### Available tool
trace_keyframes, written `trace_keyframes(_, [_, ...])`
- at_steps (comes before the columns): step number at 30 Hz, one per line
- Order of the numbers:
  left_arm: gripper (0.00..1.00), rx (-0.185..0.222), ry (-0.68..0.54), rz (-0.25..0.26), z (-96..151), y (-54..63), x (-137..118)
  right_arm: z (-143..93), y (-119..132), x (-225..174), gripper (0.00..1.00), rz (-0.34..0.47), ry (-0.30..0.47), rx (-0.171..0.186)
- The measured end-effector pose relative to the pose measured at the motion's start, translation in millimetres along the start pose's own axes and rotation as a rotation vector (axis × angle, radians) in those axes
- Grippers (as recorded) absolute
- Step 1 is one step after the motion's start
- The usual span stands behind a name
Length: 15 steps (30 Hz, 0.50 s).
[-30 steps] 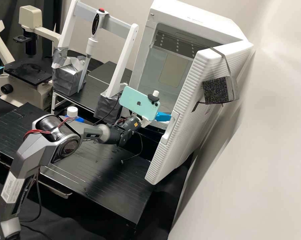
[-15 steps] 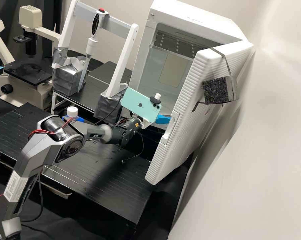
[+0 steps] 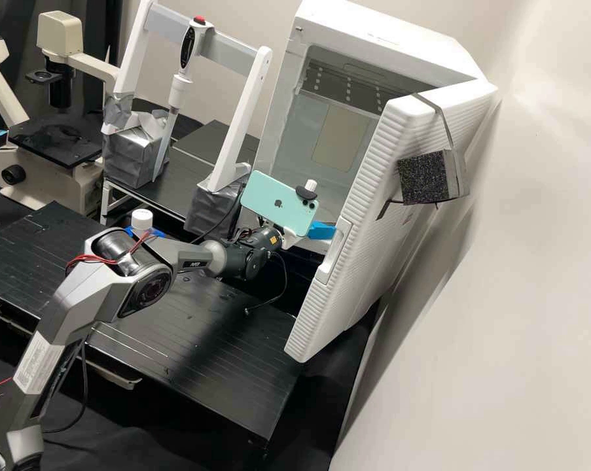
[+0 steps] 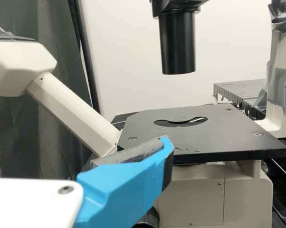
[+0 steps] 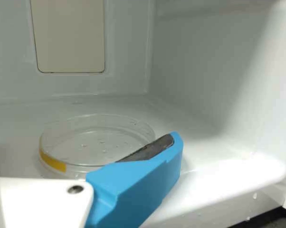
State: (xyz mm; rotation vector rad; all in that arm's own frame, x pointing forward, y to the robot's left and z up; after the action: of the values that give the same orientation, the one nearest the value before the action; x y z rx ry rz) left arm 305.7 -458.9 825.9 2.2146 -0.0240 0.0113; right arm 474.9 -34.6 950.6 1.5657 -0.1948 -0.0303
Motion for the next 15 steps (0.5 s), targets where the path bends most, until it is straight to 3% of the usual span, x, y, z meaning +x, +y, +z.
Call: trace_keyframes(15, [1.00, 0.000, 0.000, 0.000, 0.0, 0.0, 0.0, -0.2, -2.1, 0.2, 0.00, -0.018, 0.008, 0.009])
